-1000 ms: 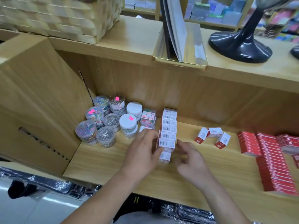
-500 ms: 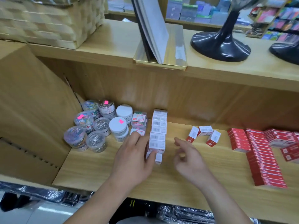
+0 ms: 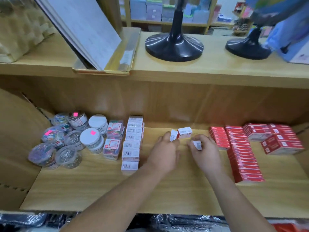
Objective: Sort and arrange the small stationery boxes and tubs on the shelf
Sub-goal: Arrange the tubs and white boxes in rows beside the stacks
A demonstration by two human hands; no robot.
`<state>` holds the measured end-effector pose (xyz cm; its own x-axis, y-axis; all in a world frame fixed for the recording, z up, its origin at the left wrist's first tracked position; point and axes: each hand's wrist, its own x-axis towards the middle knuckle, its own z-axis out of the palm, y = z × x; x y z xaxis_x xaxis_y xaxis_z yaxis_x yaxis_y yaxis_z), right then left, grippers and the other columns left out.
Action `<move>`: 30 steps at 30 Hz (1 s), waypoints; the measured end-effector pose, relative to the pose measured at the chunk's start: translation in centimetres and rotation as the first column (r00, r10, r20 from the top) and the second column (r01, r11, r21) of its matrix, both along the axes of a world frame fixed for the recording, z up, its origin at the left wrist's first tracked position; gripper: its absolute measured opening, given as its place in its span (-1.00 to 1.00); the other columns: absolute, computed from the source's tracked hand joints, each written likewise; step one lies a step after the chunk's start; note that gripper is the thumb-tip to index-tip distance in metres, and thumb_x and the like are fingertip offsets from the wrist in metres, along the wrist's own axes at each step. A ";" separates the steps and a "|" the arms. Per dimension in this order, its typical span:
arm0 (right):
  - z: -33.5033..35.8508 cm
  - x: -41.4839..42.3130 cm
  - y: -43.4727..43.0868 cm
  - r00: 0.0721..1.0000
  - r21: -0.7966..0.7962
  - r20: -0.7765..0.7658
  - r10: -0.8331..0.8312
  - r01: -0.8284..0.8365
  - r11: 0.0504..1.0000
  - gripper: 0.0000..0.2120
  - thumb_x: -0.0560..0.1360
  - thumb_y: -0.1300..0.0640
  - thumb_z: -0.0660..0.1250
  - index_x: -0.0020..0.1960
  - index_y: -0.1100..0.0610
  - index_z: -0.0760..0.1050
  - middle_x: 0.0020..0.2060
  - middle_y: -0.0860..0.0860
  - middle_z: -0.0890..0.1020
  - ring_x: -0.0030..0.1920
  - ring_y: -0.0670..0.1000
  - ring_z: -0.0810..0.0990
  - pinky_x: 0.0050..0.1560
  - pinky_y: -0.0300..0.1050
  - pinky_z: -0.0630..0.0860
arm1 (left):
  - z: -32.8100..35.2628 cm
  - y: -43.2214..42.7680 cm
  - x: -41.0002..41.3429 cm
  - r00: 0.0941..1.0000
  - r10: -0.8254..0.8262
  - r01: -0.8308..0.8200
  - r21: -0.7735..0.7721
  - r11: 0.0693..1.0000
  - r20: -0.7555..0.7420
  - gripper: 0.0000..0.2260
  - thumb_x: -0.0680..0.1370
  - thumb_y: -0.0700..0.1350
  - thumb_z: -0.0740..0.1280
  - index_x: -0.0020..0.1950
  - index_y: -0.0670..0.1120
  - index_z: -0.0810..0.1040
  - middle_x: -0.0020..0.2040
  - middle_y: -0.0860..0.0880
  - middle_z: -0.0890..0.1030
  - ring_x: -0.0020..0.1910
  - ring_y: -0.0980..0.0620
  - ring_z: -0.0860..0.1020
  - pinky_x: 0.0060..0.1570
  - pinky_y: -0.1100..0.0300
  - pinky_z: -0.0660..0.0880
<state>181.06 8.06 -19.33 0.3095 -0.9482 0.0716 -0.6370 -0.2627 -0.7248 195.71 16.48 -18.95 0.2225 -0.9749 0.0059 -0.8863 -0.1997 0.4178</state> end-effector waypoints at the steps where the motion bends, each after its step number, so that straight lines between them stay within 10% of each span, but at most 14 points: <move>1: 0.2 -0.4 0.2 1.000 0.020 0.013 -0.002 0.002 1.000 -0.82 0.47 0.13 0.48 -0.04 -0.12 0.55 -0.05 0.00 0.60 -0.12 -0.01 0.57 -0.03 -0.09 0.51 | -0.1 0.3 0.0 1.000 0.016 -0.017 -0.025 1.000 -0.006 -0.72 0.59 -0.03 0.32 0.27 -0.06 0.57 0.34 -0.12 0.42 0.22 -0.17 0.47 0.26 0.00 0.45; 10: 0.5 -2.8 5.6 0.914 0.359 0.401 -0.054 -0.103 0.928 -0.64 0.47 0.35 0.47 0.19 0.07 0.53 -0.15 0.01 0.66 -0.18 -0.02 0.67 -0.03 0.00 0.63 | -0.1 10.7 -2.0 0.849 0.213 -0.295 -0.098 0.950 -0.484 -0.72 0.49 -0.04 0.47 0.09 0.16 0.45 -0.08 0.19 0.66 -0.16 0.18 0.63 -0.13 0.17 0.57; 15: -0.3 -1.1 7.7 0.940 0.227 0.297 0.169 -0.241 0.944 -0.61 0.43 0.34 0.50 0.14 0.00 0.52 -0.05 -0.11 0.65 -0.12 -0.22 0.62 -0.06 -0.30 0.55 | -0.4 15.3 -1.7 0.755 0.273 -0.440 -0.152 0.885 -0.596 -0.75 0.52 -0.10 0.49 0.12 0.16 0.54 -0.01 0.26 0.65 -0.09 0.19 0.64 -0.06 0.33 0.52; 21: -2.4 0.9 9.8 0.938 0.094 0.135 0.320 -0.333 0.938 -0.58 0.40 0.13 0.57 0.23 -0.02 0.58 0.05 -0.13 0.65 0.07 -0.02 0.65 0.17 0.01 0.57 | -2.4 19.0 -0.4 0.702 0.323 -0.518 -0.142 0.844 -0.635 -0.77 0.60 -0.03 0.37 0.25 0.06 0.64 0.08 0.13 0.69 0.06 0.06 0.67 0.09 -0.01 0.60; 30: -2.5 -0.7 11.4 0.903 -0.198 0.084 0.422 -0.400 0.895 -0.73 0.45 0.26 0.51 0.13 0.08 0.66 0.05 -0.08 0.62 0.08 -0.03 0.60 0.16 -0.08 0.50 | -3.1 20.2 1.5 0.578 0.348 -0.621 -0.122 0.775 -0.738 -0.77 0.55 -0.16 0.44 0.12 0.15 0.66 0.00 0.10 0.69 -0.07 0.07 0.66 -0.06 0.19 0.57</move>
